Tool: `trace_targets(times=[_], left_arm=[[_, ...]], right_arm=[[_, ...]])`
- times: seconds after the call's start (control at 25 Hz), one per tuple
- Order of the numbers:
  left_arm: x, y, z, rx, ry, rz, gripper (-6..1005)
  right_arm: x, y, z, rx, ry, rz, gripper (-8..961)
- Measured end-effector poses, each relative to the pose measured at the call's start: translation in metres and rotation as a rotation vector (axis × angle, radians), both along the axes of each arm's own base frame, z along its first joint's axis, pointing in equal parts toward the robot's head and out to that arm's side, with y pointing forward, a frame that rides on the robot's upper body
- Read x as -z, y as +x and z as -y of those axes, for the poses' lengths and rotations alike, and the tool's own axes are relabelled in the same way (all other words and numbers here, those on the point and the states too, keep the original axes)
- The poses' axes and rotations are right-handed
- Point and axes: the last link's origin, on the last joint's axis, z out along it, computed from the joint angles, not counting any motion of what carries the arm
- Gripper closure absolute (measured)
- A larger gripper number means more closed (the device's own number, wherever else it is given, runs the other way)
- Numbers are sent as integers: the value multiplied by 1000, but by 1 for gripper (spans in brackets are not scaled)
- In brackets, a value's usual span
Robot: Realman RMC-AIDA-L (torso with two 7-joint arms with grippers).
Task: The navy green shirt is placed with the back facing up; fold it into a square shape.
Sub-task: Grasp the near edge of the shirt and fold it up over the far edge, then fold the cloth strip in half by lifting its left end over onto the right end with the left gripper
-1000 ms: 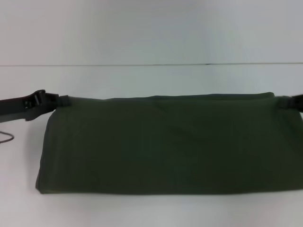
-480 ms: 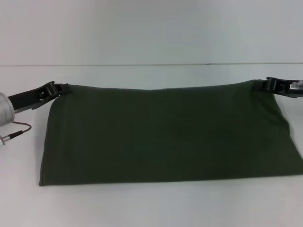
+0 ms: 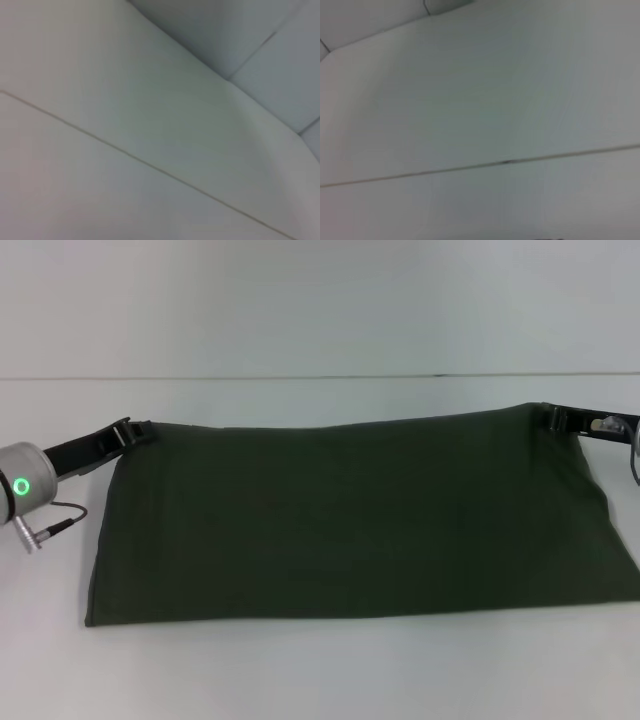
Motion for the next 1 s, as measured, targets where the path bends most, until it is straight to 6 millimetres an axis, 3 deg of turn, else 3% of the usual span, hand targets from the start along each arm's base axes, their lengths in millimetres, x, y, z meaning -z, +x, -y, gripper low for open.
trace_targets(times=[0.28, 0.4, 0.6, 0.84, 1.0], left_arm=[[13, 2, 4, 18, 93, -10, 836], [14, -1, 6, -1, 115, 2, 797], [12, -7, 9, -24, 134, 13, 607], [-4, -17, 19, -15, 159, 38, 476], [-20, -17, 34, 50, 120, 129, 402]], right_arm=[[14, 8, 2, -25, 72, 36, 859], [14, 12, 4, -23, 88, 32, 767], [6, 22, 8, 14, 140, 1, 602], [-23, 47, 23, 69, 288, -115, 355], [-27, 38, 44, -128, 267, -175, 215]])
